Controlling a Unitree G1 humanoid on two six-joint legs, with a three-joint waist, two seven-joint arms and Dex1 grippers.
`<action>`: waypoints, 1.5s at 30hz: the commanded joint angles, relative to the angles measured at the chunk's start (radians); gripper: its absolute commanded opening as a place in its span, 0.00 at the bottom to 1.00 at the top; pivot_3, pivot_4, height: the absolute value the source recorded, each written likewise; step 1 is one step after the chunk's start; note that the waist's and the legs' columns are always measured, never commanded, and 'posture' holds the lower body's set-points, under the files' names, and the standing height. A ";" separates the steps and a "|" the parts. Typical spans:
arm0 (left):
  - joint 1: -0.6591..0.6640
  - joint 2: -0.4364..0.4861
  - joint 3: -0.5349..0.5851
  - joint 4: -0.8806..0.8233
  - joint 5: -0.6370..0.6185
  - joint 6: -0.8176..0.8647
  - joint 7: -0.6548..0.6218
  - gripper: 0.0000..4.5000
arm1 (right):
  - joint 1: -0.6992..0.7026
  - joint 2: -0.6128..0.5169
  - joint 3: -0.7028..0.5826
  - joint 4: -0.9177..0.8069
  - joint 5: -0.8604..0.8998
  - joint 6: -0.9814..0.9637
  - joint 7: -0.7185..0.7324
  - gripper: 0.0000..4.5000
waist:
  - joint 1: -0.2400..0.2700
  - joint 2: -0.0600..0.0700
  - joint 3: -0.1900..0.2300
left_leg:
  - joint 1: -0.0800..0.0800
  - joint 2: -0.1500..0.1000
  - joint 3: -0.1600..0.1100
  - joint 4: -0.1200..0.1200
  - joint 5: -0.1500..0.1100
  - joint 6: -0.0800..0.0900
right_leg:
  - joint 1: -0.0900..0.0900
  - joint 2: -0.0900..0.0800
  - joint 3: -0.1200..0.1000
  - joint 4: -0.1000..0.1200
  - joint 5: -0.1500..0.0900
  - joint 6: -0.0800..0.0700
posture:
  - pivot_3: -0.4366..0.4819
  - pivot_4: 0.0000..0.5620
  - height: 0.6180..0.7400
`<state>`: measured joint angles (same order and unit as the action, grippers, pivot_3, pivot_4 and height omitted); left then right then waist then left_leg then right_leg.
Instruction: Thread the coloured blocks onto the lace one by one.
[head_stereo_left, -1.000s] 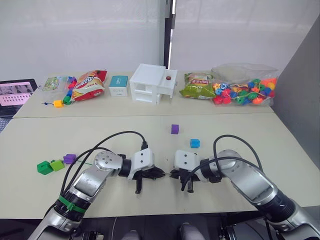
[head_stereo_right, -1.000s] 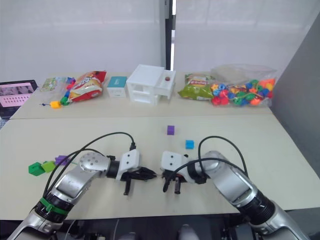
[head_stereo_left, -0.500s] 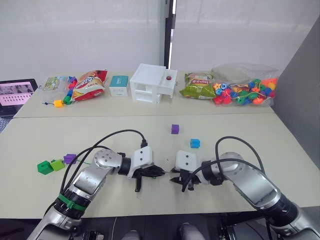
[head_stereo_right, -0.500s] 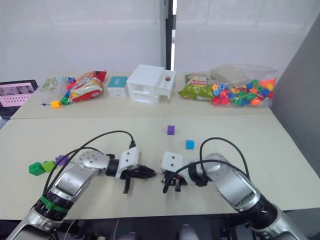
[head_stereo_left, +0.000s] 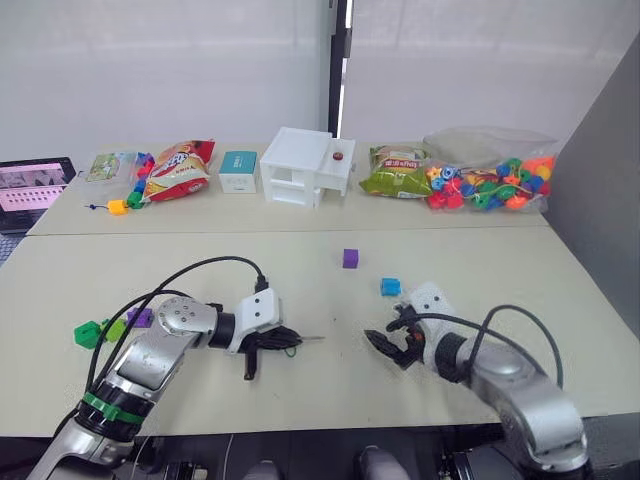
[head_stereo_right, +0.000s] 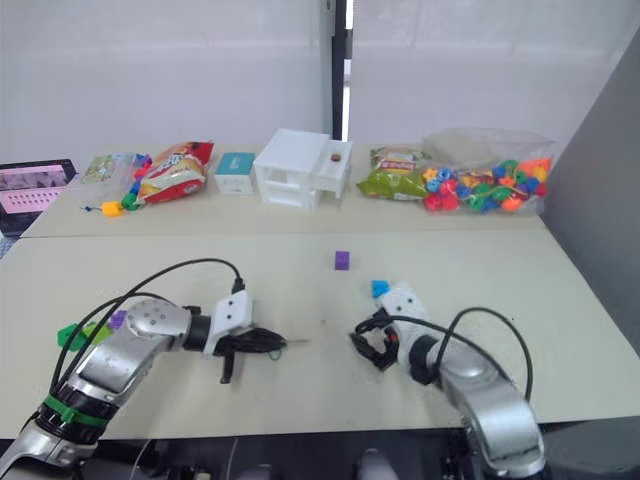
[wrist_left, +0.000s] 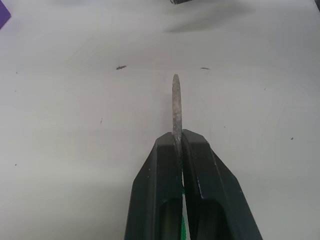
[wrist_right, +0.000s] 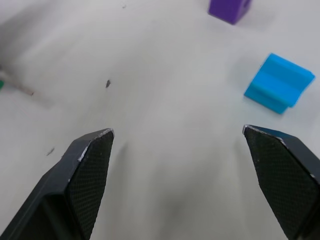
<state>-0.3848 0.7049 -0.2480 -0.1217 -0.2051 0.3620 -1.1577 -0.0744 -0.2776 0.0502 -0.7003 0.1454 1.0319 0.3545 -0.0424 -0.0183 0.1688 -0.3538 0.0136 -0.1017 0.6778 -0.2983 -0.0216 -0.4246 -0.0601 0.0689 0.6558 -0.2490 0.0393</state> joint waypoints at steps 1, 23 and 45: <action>-0.001 0.014 0.037 -0.035 -0.030 0.016 -0.005 0.00 | 0.028 0.141 0.030 -0.022 -0.102 -0.089 -0.232 0.97 | -0.003 0.000 0.000 | 0.000 0.000 0.000 0.000 0.000 0.000 | 0.000 0.000 0.000 0.000 0.000 0.000 | 0.48 0.27 1.00; 0.001 0.021 0.043 -0.060 -0.041 0.047 0.007 0.00 | -0.171 0.357 0.017 0.521 -0.172 -0.573 -0.441 0.33 | -0.007 0.000 0.000 | 0.000 0.000 0.000 -0.003 0.001 -0.001 | -0.001 0.000 0.000 0.000 0.000 0.000 | 0.48 0.27 1.00; -0.001 0.003 0.022 -0.006 -0.026 -0.009 -0.007 0.00 | 0.134 0.256 0.233 0.003 -0.087 -0.003 -0.296 0.50 | -0.004 0.000 -0.001 | 0.002 0.000 0.000 -0.002 0.000 -0.001 | 0.001 0.000 0.000 -0.001 0.000 0.000 | 0.48 0.27 1.00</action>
<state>-0.3745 0.7077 -0.2284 -0.1224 -0.2336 0.3722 -1.1597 0.0516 -0.0185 0.2830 -0.7096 0.0464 1.0119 0.0515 -0.0462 -0.0187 0.1681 -0.3524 0.0140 -0.1020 0.6759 -0.2978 -0.0223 -0.4237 -0.0596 0.0689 0.6544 -0.2494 0.0392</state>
